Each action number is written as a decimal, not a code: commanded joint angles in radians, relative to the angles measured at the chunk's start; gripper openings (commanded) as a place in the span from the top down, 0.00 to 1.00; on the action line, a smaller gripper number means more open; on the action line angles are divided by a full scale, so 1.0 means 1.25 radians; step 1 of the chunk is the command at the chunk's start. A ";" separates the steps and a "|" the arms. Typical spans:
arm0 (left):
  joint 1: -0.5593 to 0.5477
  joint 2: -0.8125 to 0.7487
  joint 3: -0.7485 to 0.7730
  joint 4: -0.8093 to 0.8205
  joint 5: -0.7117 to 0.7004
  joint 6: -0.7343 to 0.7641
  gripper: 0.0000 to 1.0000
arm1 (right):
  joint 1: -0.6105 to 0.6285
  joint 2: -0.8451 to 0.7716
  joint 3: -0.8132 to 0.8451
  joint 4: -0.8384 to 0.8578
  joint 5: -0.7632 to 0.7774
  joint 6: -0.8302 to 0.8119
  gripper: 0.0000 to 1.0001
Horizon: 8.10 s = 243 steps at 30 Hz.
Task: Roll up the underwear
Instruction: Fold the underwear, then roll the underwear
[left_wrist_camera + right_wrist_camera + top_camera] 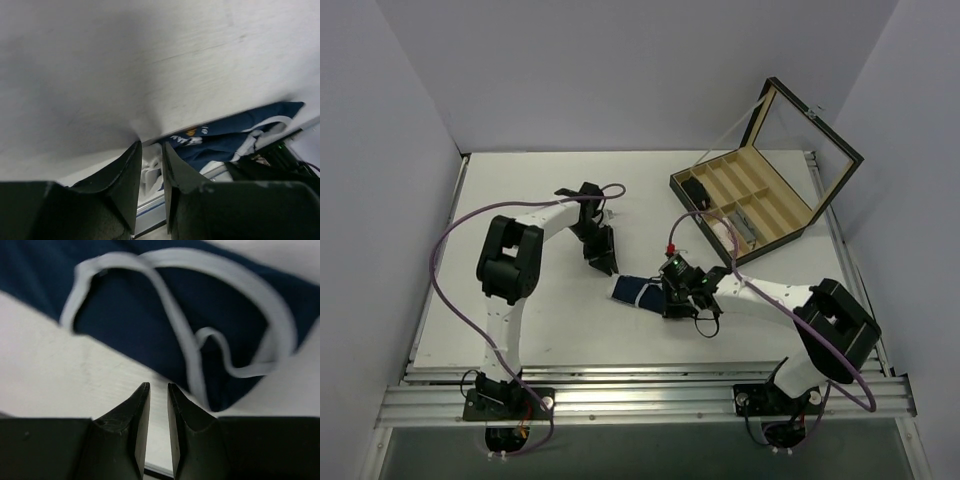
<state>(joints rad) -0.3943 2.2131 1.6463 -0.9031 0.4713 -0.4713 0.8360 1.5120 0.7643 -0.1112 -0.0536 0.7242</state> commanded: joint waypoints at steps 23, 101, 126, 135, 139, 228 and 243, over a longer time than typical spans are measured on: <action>-0.105 -0.147 0.065 -0.054 -0.007 0.201 0.43 | -0.280 -0.008 0.116 -0.084 -0.101 -0.251 0.75; -0.077 -0.098 -0.275 0.214 0.197 0.105 0.45 | -0.071 0.067 -0.014 0.137 0.017 -0.087 0.74; -0.072 -0.119 -0.276 0.286 0.233 -0.212 0.98 | 0.080 -0.020 0.059 0.113 0.153 -0.198 0.51; -0.067 -0.095 -0.204 0.105 0.201 -0.223 0.98 | 0.172 0.058 0.104 0.112 0.249 -0.248 0.48; -0.065 -0.093 -0.194 0.067 0.205 -0.239 0.98 | 0.194 0.103 0.131 0.098 0.309 -0.258 0.48; -0.036 -0.202 -0.378 0.188 0.158 -0.319 0.85 | 0.028 0.200 -0.041 0.500 -0.304 -0.052 0.97; -0.043 -0.163 -0.363 0.157 0.138 -0.313 0.98 | 0.041 0.202 -0.022 0.463 -0.292 -0.068 0.77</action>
<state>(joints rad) -0.4381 1.9865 1.1629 -0.6926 0.6594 -0.8707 0.8749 1.7489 0.7170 0.5449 -0.4469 0.6727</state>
